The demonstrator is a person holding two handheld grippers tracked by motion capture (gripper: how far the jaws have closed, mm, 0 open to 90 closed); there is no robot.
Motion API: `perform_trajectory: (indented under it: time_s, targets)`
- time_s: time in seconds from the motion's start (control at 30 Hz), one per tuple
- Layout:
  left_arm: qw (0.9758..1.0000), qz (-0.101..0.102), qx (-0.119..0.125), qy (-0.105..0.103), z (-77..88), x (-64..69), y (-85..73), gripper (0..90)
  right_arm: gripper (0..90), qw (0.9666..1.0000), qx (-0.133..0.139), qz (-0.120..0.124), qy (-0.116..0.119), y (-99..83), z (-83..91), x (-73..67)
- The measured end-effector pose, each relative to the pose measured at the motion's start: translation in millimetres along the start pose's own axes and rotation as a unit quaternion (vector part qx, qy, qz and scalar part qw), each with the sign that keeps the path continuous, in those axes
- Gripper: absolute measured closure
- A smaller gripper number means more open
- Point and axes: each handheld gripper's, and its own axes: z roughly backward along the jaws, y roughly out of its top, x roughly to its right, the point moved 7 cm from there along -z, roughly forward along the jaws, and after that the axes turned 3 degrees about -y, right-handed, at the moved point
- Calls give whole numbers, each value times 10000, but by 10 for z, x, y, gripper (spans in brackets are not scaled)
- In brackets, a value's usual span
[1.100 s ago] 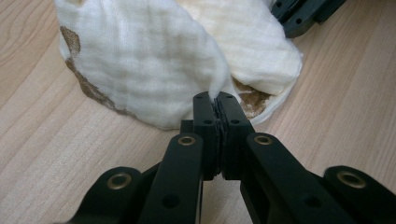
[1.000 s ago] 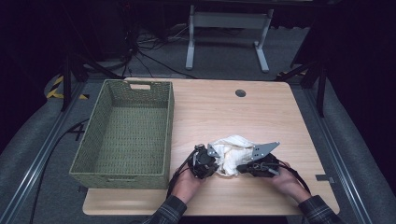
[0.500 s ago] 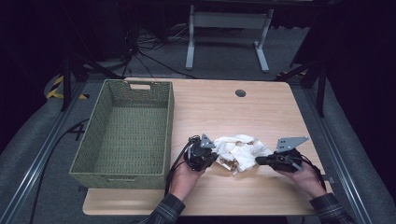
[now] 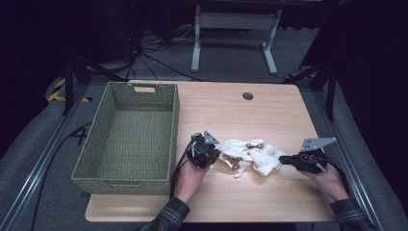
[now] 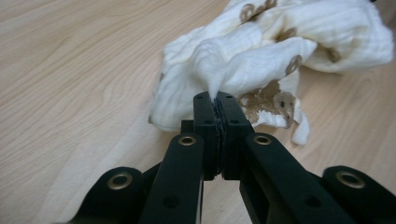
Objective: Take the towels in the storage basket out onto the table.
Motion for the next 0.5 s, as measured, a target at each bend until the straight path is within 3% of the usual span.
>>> perform_trajectory:
  time_s: [0.1, 0.17, 0.27, 0.4, 0.5]
  targets:
    - [9998, 152, -26, 160, -40, -65, 5, 884, 887, 9999, -70, -71, -106, -38, -8, 97]
    - [9995, 132, -91, 286, -79, -133, 6, 883, 887, 9997, -133, -98, -163, -61, -32, 153]
    - [9991, 232, -140, 327, -155, -191, 0, 879, 886, 9992, -301, -86, -262, -109, -81, 204]
    - [9997, 174, -105, 140, -189, -127, -4, 829, 849, 9991, -292, -117, -296, -118, -94, 233]
    - [10000, 43, -30, 57, -156, -24, 13, 784, 796, 9995, -107, -93, -292, -61, -27, 205]
